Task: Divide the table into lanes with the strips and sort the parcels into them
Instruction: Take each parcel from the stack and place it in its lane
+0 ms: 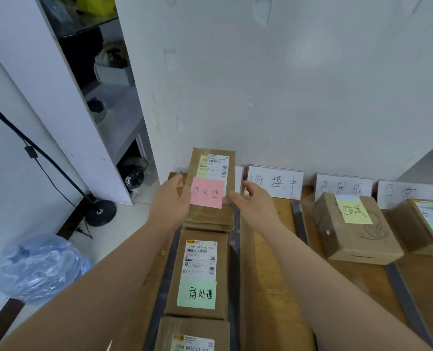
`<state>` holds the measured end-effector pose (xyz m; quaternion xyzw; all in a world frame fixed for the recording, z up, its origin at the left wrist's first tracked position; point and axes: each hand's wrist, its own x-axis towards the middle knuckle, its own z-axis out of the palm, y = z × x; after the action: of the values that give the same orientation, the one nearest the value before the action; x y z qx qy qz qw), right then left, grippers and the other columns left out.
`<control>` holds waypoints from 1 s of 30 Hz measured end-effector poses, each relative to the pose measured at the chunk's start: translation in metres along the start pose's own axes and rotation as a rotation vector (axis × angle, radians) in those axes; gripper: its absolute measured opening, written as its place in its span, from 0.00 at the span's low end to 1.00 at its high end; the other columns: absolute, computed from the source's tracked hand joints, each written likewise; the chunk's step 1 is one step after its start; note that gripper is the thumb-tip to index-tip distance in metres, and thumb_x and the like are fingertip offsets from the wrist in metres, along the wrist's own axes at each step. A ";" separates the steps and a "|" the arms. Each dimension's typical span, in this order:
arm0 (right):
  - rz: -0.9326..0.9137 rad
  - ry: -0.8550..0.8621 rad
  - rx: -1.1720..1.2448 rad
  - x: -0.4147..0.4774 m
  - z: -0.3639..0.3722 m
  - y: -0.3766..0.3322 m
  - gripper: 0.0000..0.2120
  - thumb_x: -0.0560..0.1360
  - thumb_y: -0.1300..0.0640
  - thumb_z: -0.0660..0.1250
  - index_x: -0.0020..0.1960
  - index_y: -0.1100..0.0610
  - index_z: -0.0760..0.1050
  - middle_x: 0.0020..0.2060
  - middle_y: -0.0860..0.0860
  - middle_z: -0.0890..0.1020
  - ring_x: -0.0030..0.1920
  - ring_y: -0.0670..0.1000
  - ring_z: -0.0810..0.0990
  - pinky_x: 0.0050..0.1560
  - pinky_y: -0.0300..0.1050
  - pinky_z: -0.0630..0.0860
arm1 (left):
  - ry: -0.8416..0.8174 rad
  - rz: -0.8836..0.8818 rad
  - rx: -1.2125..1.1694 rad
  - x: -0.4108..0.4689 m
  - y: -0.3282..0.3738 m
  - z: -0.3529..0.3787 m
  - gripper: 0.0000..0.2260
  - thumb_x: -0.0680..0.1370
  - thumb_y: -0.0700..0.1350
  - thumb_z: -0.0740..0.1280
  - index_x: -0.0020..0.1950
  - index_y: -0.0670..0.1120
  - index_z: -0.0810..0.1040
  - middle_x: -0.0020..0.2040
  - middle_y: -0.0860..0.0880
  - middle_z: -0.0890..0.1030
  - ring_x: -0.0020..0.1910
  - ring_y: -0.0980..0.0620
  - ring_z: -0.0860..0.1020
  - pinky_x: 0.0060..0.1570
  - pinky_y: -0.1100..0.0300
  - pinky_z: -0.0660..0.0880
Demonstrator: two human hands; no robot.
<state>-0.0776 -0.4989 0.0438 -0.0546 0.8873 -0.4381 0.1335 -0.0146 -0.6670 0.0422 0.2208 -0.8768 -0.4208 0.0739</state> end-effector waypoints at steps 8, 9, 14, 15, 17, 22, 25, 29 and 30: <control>-0.075 0.103 -0.282 -0.042 -0.069 0.018 0.25 0.80 0.50 0.62 0.74 0.54 0.64 0.73 0.49 0.68 0.73 0.50 0.64 0.71 0.46 0.60 | 0.021 0.347 0.559 -0.036 0.052 -0.004 0.17 0.82 0.51 0.57 0.70 0.49 0.73 0.65 0.49 0.78 0.60 0.48 0.76 0.59 0.52 0.73; -0.075 0.114 -0.322 -0.050 -0.078 0.022 0.25 0.80 0.49 0.62 0.74 0.55 0.64 0.73 0.49 0.68 0.73 0.50 0.64 0.72 0.46 0.61 | 0.030 0.390 0.585 -0.043 0.061 0.000 0.17 0.82 0.51 0.57 0.68 0.50 0.74 0.64 0.49 0.79 0.59 0.48 0.76 0.58 0.52 0.72; -0.059 0.201 -0.454 -0.100 -0.124 0.045 0.20 0.78 0.48 0.63 0.65 0.58 0.73 0.62 0.53 0.78 0.63 0.54 0.73 0.62 0.52 0.72 | -0.003 0.516 0.592 -0.082 0.096 0.032 0.18 0.82 0.52 0.58 0.70 0.51 0.74 0.64 0.52 0.79 0.60 0.50 0.77 0.61 0.54 0.69; -0.043 0.215 -0.450 -0.110 -0.134 0.051 0.19 0.78 0.50 0.63 0.65 0.58 0.73 0.61 0.53 0.78 0.62 0.54 0.73 0.62 0.51 0.72 | -0.021 0.538 0.586 -0.090 0.103 0.041 0.18 0.82 0.52 0.58 0.71 0.51 0.73 0.65 0.52 0.78 0.61 0.50 0.76 0.62 0.54 0.69; -0.025 0.229 -0.442 -0.132 -0.156 0.063 0.21 0.79 0.52 0.63 0.70 0.57 0.70 0.64 0.53 0.77 0.64 0.54 0.73 0.63 0.49 0.71 | -0.038 0.592 0.591 -0.108 0.118 0.058 0.19 0.82 0.53 0.58 0.71 0.51 0.73 0.66 0.52 0.77 0.63 0.51 0.75 0.63 0.54 0.69; 0.062 0.267 -0.489 -0.186 -0.216 0.108 0.22 0.80 0.51 0.61 0.72 0.58 0.67 0.68 0.53 0.74 0.69 0.52 0.70 0.73 0.50 0.58 | -0.089 0.727 0.576 -0.157 0.168 0.110 0.17 0.81 0.53 0.59 0.67 0.50 0.76 0.61 0.51 0.80 0.58 0.51 0.77 0.59 0.54 0.71; 0.113 0.325 -0.489 -0.223 -0.256 0.142 0.19 0.80 0.52 0.61 0.69 0.58 0.70 0.65 0.53 0.77 0.66 0.53 0.72 0.73 0.49 0.59 | -0.091 0.804 0.596 -0.192 0.203 0.146 0.15 0.81 0.52 0.59 0.63 0.51 0.78 0.57 0.53 0.80 0.54 0.51 0.77 0.55 0.55 0.71; 0.152 0.422 -0.506 -0.270 -0.316 0.197 0.21 0.79 0.50 0.62 0.70 0.55 0.70 0.64 0.50 0.77 0.64 0.51 0.74 0.74 0.51 0.59 | -0.124 0.867 0.594 -0.247 0.250 0.202 0.16 0.82 0.53 0.56 0.66 0.53 0.75 0.60 0.52 0.79 0.57 0.50 0.76 0.55 0.55 0.70; 0.154 0.438 -0.512 -0.282 -0.333 0.210 0.22 0.79 0.49 0.63 0.70 0.54 0.70 0.65 0.50 0.77 0.65 0.50 0.74 0.74 0.53 0.60 | -0.140 0.865 0.584 -0.261 0.261 0.217 0.17 0.82 0.54 0.56 0.68 0.53 0.74 0.62 0.53 0.79 0.60 0.50 0.76 0.59 0.54 0.71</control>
<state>0.1024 -0.0562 0.1236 0.0763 0.9775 -0.1911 -0.0457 0.0649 -0.2534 0.1198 -0.1783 -0.9714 -0.1035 0.1176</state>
